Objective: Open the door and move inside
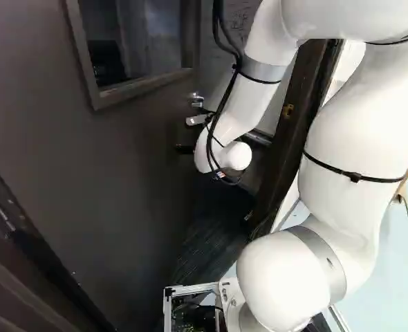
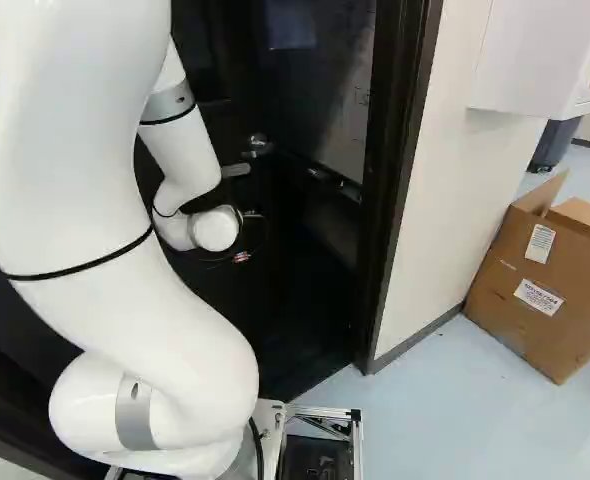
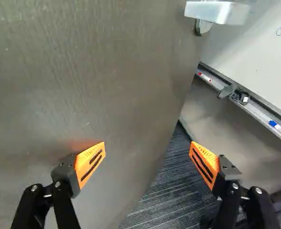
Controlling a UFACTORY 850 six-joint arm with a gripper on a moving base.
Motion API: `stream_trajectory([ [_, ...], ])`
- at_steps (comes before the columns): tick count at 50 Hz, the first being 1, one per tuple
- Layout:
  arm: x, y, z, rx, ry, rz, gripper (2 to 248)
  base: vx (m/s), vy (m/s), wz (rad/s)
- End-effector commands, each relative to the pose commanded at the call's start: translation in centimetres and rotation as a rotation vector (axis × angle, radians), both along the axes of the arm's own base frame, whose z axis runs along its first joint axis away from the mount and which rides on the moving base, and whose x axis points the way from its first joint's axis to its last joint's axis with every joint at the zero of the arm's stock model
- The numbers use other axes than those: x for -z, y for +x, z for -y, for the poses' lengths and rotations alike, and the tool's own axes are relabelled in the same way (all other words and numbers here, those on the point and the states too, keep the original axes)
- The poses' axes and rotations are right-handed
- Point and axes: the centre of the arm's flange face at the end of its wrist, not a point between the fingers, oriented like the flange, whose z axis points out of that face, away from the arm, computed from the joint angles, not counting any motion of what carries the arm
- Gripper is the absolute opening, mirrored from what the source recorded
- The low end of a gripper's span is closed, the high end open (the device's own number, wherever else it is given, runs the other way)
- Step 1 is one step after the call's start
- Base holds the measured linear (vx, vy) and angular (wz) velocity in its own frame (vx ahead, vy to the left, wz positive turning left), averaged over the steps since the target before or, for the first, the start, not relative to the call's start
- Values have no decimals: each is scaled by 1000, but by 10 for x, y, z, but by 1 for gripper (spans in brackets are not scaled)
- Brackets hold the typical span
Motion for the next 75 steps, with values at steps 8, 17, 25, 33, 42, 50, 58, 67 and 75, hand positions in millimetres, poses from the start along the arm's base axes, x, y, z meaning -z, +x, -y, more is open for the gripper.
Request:
stream_trajectory([
  [8,0,4,-10,-24,-1,2,247,0,0,0],
  [17,0,9,-22,-56,-3,4,247,0,0,0],
  [25,1,12,-32,-85,-5,7,247,0,0,0],
  [33,1,16,-43,-113,-7,9,247,0,0,0],
  [42,1,20,-55,-145,-10,13,247,0,0,0],
  [50,2,24,-66,-170,-11,16,247,0,0,0],
  [58,2,28,-78,-192,-10,19,247,0,0,0],
  [67,3,32,-91,-218,-9,22,247,0,0,0],
  [75,3,34,-104,-241,-8,25,247,0,0,0],
])
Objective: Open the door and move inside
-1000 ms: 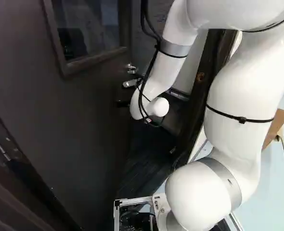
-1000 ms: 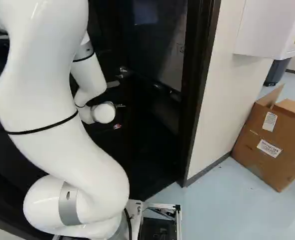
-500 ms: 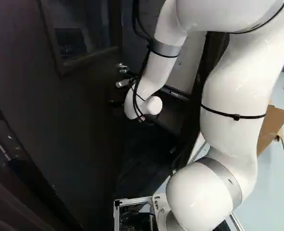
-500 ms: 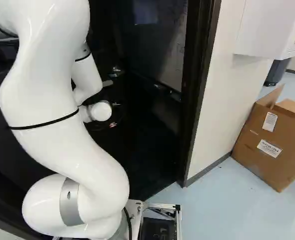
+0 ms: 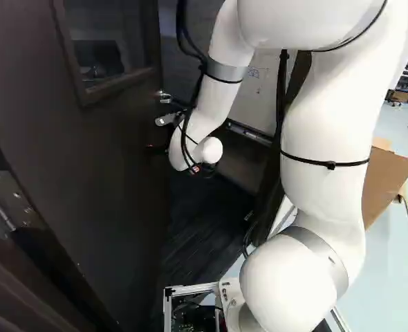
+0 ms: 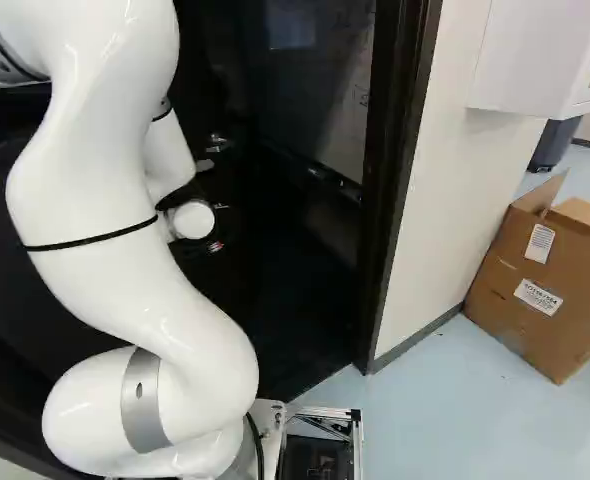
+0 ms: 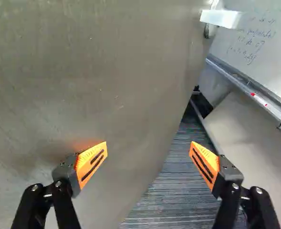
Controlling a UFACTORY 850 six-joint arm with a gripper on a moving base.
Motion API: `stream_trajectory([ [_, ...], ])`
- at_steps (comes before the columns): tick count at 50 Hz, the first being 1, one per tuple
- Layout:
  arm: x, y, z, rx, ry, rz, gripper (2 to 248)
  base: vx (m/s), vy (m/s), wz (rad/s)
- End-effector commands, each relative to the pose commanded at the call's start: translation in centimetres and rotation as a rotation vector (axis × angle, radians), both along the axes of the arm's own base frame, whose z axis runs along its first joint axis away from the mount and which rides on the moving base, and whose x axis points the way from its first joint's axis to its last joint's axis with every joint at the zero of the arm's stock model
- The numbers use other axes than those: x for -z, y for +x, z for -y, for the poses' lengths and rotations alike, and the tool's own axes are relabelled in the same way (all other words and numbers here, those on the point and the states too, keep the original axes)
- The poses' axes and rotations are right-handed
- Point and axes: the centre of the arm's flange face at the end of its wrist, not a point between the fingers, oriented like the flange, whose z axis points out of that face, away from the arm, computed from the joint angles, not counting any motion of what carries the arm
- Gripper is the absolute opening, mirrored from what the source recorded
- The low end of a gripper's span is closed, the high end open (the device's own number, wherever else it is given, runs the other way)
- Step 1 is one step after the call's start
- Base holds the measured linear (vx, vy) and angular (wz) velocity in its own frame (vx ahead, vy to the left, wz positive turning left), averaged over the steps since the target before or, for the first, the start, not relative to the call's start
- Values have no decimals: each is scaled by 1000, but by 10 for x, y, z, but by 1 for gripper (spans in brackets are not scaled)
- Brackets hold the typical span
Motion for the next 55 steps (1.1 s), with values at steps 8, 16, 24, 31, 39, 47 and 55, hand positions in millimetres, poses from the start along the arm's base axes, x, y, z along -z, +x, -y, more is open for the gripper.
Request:
stream_trajectory([
  [8,1,2,-13,-23,1,3,247,0,0,0],
  [16,1,5,-26,-46,3,6,247,0,0,0],
  [24,2,7,-38,-70,3,10,247,0,0,0],
  [31,2,8,-50,-92,3,14,247,0,0,0],
  [39,3,10,-62,-112,5,17,247,0,0,0],
  [47,4,13,-74,-131,7,21,247,0,0,0],
  [55,5,15,-87,-143,12,24,247,0,0,0],
])
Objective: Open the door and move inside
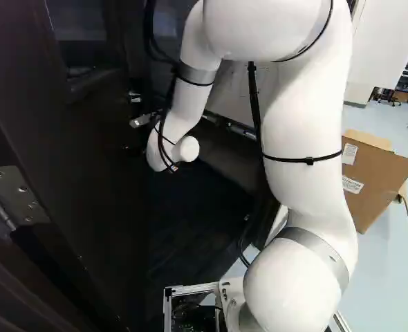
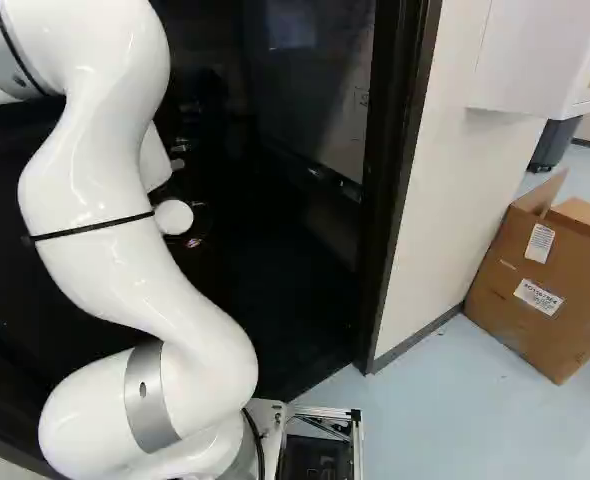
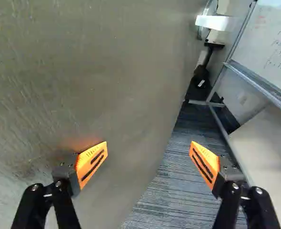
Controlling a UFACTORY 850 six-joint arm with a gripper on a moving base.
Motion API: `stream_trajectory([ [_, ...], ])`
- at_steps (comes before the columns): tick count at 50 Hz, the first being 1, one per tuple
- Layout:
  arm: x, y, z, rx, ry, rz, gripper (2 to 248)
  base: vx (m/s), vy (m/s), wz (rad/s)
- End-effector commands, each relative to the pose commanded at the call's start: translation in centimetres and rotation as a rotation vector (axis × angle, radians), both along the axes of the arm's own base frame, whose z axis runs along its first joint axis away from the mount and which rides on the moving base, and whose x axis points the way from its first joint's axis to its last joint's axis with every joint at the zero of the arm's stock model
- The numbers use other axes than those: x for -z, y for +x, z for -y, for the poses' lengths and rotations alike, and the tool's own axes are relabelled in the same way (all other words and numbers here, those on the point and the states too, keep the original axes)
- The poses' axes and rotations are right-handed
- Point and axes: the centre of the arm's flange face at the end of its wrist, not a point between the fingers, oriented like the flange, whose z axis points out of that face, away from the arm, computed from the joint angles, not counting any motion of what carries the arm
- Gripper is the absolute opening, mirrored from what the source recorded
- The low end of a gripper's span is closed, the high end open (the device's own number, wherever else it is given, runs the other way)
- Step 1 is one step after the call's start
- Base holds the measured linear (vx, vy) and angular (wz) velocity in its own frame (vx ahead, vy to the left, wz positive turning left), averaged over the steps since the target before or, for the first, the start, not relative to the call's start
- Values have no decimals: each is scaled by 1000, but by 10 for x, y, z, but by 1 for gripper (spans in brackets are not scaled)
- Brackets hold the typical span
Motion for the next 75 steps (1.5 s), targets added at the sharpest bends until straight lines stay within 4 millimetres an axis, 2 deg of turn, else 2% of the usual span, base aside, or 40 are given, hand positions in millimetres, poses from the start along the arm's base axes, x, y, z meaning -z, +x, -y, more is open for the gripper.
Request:
stream_trajectory([
  [41,5,12,-65,-59,27,17,247,0,0,0],
  [75,10,12,-118,-131,42,35,247,0,0,0],
])
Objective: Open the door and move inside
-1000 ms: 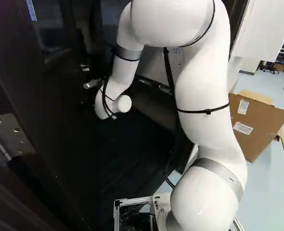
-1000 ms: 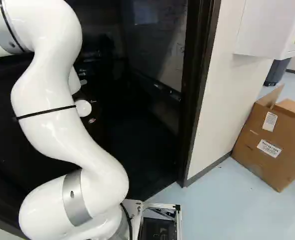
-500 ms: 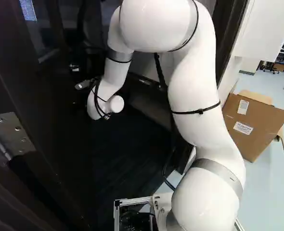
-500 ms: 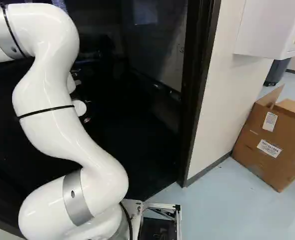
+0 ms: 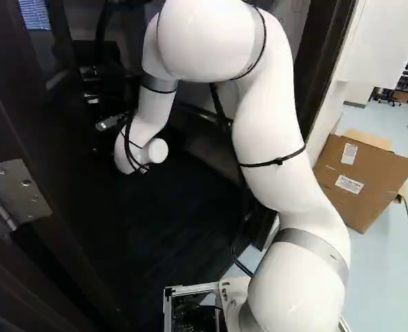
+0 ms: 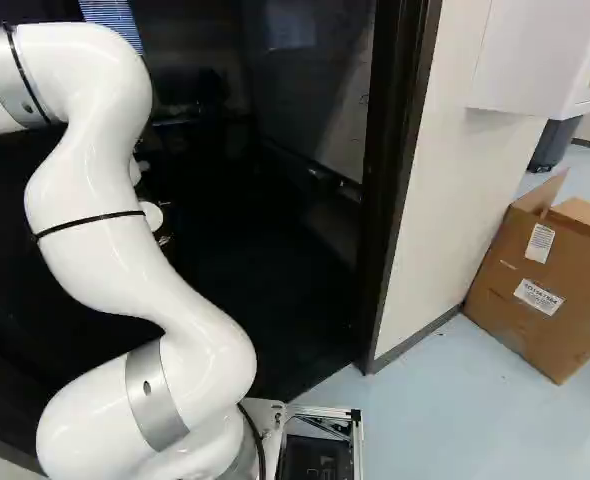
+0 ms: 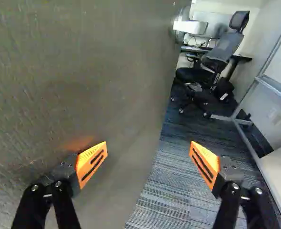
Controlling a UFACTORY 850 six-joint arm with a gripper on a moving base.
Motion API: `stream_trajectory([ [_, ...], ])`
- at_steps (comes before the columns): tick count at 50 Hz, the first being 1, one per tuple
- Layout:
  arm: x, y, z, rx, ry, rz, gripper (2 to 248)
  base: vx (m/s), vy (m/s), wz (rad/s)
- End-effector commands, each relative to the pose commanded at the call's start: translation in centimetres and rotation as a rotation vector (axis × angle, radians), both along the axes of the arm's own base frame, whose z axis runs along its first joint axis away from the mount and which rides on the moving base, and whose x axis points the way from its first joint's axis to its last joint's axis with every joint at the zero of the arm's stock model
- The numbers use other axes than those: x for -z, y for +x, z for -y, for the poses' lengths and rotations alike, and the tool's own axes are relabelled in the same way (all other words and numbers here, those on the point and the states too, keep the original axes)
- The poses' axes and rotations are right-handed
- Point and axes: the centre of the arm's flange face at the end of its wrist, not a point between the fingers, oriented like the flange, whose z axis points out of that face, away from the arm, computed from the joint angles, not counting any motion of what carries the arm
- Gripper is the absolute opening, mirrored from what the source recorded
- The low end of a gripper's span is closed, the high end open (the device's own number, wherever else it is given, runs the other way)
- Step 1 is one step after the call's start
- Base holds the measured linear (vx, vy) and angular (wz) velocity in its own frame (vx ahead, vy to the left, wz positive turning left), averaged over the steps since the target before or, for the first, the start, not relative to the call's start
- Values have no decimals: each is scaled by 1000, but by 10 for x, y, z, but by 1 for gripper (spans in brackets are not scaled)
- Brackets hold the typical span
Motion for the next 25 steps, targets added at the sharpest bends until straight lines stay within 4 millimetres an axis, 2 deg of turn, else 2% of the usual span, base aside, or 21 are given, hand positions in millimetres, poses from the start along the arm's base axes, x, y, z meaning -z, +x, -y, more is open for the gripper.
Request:
stream_trajectory([
  [25,4,-3,-37,-65,6,19,247,0,0,0],
])
